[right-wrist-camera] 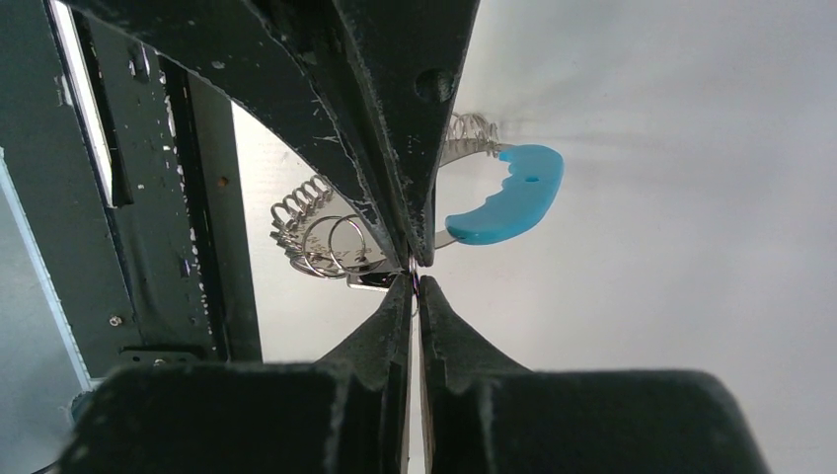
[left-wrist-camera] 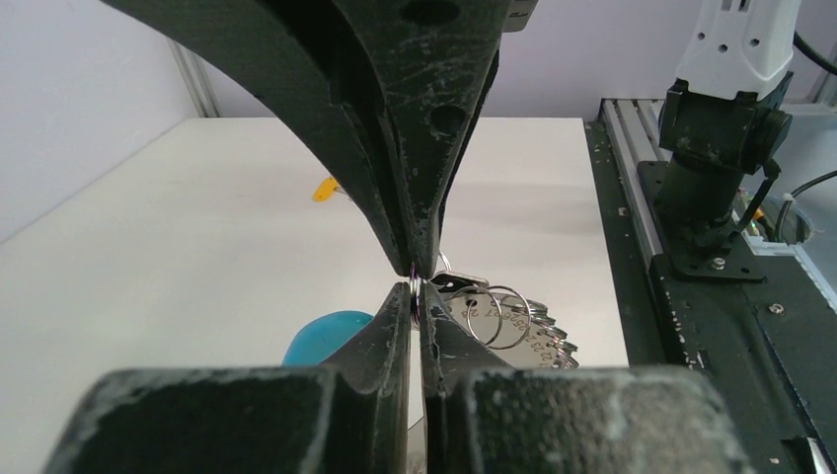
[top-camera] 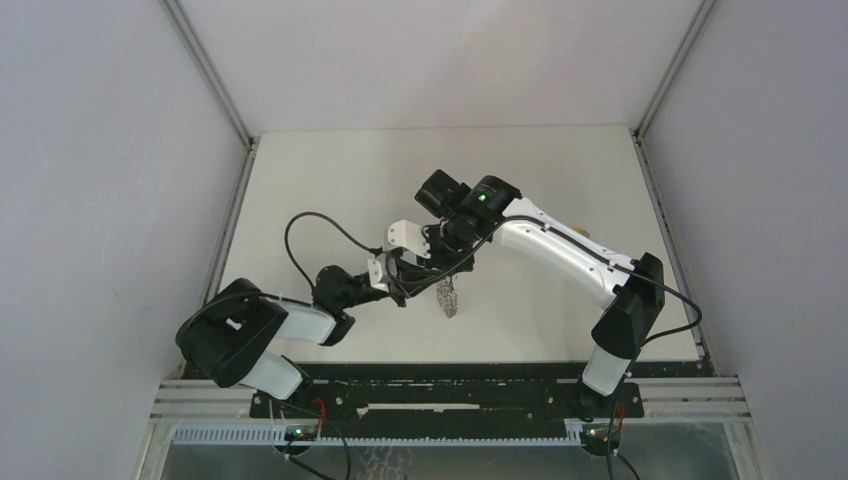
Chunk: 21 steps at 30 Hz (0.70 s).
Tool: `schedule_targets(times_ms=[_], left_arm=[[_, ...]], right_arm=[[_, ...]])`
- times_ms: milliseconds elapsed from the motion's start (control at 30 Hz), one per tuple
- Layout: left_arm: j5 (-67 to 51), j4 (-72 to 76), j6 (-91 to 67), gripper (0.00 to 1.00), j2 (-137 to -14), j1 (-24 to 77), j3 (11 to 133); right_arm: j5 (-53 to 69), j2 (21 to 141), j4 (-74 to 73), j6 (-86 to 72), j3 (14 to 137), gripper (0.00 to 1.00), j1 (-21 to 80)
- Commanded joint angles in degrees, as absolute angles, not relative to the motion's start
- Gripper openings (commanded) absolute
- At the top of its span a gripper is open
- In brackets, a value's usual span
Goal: Put the keys on the keyring
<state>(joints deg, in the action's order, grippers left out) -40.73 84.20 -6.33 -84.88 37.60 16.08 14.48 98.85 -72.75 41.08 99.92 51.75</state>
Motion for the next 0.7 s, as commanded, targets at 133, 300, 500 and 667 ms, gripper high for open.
schedule_targets(times_ms=[133, 300, 500, 667], left_arm=[[-39.0, 79.4, -7.4, 0.0, -85.6, 38.1, 20.5], [-37.4, 81.2, -7.8, 0.0, -84.3, 38.1, 18.8], [-35.6, 83.5, -8.5, 0.0, -81.8, 37.5, 17.0], [-34.6, 83.5, -8.2, 0.0, -79.6, 37.4, 16.2]], right_arm=[[21.0, 95.9, -68.2, 44.7, 101.9, 0.0, 55.0], [21.0, 92.4, -64.6, 43.1, 98.8, 0.0, 53.4], [26.7, 82.5, -55.3, 39.7, 89.1, 0.22, 47.1], [37.6, 75.5, -45.6, 37.0, 79.0, 0.31, 39.5]])
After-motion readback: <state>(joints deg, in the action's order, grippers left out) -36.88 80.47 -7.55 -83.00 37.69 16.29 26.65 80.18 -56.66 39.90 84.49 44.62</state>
